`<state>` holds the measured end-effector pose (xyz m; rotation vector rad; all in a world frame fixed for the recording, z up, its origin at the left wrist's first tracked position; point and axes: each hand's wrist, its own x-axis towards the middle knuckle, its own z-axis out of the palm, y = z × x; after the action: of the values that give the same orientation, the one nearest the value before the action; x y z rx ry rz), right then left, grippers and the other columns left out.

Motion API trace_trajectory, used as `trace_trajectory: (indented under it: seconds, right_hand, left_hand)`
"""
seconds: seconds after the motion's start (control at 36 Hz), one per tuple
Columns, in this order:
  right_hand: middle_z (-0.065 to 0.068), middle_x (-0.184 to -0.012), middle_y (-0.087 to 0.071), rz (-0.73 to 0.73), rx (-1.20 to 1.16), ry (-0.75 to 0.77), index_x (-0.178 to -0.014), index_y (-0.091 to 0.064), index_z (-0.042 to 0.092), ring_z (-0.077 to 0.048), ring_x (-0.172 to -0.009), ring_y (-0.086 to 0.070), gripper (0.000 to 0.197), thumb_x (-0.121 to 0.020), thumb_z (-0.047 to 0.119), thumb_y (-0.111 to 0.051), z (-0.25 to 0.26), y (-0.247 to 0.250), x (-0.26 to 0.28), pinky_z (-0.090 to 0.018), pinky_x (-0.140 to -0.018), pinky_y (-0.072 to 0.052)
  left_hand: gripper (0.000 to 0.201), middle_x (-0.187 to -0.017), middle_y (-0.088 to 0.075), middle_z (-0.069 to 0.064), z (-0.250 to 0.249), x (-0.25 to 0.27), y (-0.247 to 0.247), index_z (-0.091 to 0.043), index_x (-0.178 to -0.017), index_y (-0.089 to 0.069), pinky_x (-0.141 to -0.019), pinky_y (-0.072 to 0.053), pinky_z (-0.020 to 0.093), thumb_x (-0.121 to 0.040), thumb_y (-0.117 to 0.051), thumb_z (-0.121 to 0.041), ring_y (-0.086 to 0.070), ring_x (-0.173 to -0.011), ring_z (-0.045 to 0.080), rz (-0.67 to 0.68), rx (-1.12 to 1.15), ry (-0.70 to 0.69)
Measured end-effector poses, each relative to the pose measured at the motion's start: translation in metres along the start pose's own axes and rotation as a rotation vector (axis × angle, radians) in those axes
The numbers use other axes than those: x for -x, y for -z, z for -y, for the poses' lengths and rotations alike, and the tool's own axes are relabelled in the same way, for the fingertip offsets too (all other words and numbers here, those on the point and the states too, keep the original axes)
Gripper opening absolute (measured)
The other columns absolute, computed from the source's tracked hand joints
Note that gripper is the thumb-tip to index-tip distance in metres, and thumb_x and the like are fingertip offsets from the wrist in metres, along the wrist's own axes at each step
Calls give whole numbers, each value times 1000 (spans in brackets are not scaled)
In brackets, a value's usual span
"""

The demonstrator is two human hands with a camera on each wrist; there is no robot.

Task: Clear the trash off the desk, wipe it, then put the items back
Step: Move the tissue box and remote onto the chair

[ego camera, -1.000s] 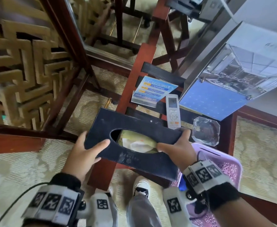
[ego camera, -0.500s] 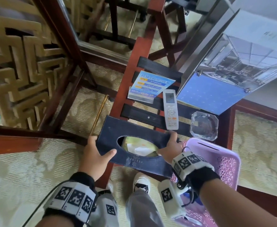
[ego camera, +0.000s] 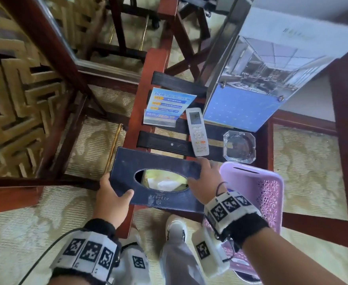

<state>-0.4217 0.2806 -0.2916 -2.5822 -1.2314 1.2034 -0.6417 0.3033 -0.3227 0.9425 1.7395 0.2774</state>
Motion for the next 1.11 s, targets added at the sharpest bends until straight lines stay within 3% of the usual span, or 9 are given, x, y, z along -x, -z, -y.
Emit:
trace_trajectory:
  seconds: [0.19, 0.31, 0.42, 0.56, 0.67, 0.86, 1.0, 1.06, 1.11]
  right_hand:
    - [-3, -122, -59, -89, -211, 80, -125, -54, 18, -18, -109, -55, 41, -85, 14, -58, 4, 20, 38, -24, -90, -41]
    - [3, -109, -66, -200, -393, 57, -115, -60, 20, -14, -99, -62, 31, -85, 11, -59, -11, 36, 64, -27, -91, -46]
    - [9, -88, -68, -269, -497, -36, -92, -58, 33, -17, -84, -65, 25, -86, 9, -58, -50, 43, 82, -39, -86, -51]
    - [-4, -102, -67, -156, -439, -202, -95, -54, 28, -23, -86, -63, 21, -87, 9, -58, -108, 38, 87, -35, -80, -52]
    - [4, -94, -55, 16, -361, -207, -109, -55, 17, -24, -99, -59, 26, -86, 9, -60, -135, 28, 79, -40, -84, -51]
    - [-15, -111, -60, 117, -22, -118, -113, -59, 8, -31, -104, -59, 28, -86, 11, -52, -148, 18, 54, -28, -77, -42]
    - [-12, -133, -46, 168, 17, -163, -133, -41, 6, -29, -121, -48, 50, -89, 20, -59, -158, 8, 43, -31, -95, -39]
    - [-14, -132, -46, 124, -20, -209, -134, -38, 8, -28, -118, -50, 59, -84, 24, -65, -162, 4, 39, -31, -92, -41]
    - [-13, -126, -53, 96, -42, -226, -127, -44, 11, -27, -110, -56, 54, -81, 28, -66, -164, 0, 36, -30, -88, -46]
  left_hand:
    - [64, -150, -36, 10, -17, 23, 7, -14, -146, -29, -112, -31, 48, -90, -58, -5, -37, -136, 29, -5, -154, -118]
    - [42, -150, -33, 4, -46, 56, 6, -22, -132, -49, -110, -25, 34, -92, -52, -8, -30, -138, 17, 54, -224, -317]
    - [31, -130, -48, -11, -65, 93, -24, -35, -108, -55, -106, -35, 30, -92, -51, -9, -44, -115, -1, 244, -232, -543]
    - [37, -121, -53, -15, -71, 131, -77, -44, -104, -53, -98, -43, 21, -95, -46, -8, -51, -112, -3, 573, -242, -700]
    - [33, -124, -56, -12, -67, 138, -116, -27, -121, -57, -95, -41, 16, -96, -43, -12, -54, -110, 1, 652, -330, -600]
    - [37, -122, -60, 15, -50, 129, -158, -16, -131, -51, -77, -43, 29, -96, -39, -12, -58, -106, 32, 702, -556, -308]
    - [33, -114, -61, 20, -41, 127, -168, -14, -123, -55, -46, -31, 13, -94, -40, -12, -49, -62, 17, 668, -526, -270]
    - [35, -116, -61, 11, -38, 123, -168, -19, -128, -52, -51, -34, 9, -95, -40, -13, -49, -65, 10, 627, -529, -282]
    - [38, -124, -58, 7, -34, 119, -169, -20, -131, -49, -64, -38, 14, -96, -40, -12, -57, -87, 21, 594, -510, -282]
